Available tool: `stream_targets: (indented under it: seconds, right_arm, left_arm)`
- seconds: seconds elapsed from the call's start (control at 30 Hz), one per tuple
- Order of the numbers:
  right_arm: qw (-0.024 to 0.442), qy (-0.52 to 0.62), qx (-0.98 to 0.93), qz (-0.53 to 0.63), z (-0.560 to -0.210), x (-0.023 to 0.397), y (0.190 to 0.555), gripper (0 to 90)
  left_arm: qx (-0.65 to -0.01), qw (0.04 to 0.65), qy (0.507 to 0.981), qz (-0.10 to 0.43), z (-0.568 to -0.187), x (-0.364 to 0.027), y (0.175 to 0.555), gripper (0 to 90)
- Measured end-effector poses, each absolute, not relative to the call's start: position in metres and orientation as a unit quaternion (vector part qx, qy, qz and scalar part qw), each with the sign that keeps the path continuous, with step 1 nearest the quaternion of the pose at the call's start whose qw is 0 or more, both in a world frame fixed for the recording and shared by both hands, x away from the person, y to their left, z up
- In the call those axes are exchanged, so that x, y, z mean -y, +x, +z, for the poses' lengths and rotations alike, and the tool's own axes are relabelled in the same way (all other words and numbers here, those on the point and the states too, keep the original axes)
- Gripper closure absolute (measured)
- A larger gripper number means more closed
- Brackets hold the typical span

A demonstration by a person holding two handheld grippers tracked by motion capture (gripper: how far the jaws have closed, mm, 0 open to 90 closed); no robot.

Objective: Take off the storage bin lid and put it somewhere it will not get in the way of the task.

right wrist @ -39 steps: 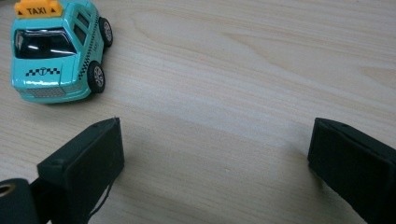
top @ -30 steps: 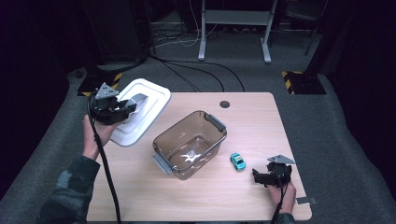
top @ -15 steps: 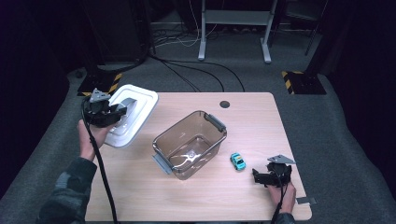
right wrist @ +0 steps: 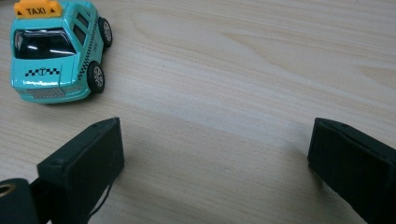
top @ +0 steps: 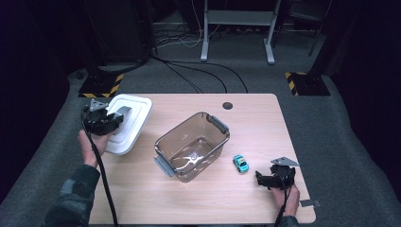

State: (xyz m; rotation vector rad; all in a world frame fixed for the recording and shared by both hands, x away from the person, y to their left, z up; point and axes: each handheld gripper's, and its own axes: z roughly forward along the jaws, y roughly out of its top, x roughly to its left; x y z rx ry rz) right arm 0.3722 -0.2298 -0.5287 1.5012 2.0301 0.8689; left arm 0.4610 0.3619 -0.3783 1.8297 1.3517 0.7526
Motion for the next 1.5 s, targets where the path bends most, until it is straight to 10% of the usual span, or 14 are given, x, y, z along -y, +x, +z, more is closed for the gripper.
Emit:
stream_targets:
  seconds: [1.23, 1.5]
  right_arm:
    - [0.234, 0.547, -0.739, 0.316, -0.529, 0.23, 0.372, 3.1]
    - [0.234, 0.547, -0.739, 0.316, -0.529, 0.23, 0.372, 3.1]
  left_arm:
    - [-0.577, 0.304, 0.713, 0.256, -0.494, -0.358, 0.47, 66.1]
    - [-0.577, 0.304, 0.715, 0.251, -0.491, -0.357, 0.464, 23.5]
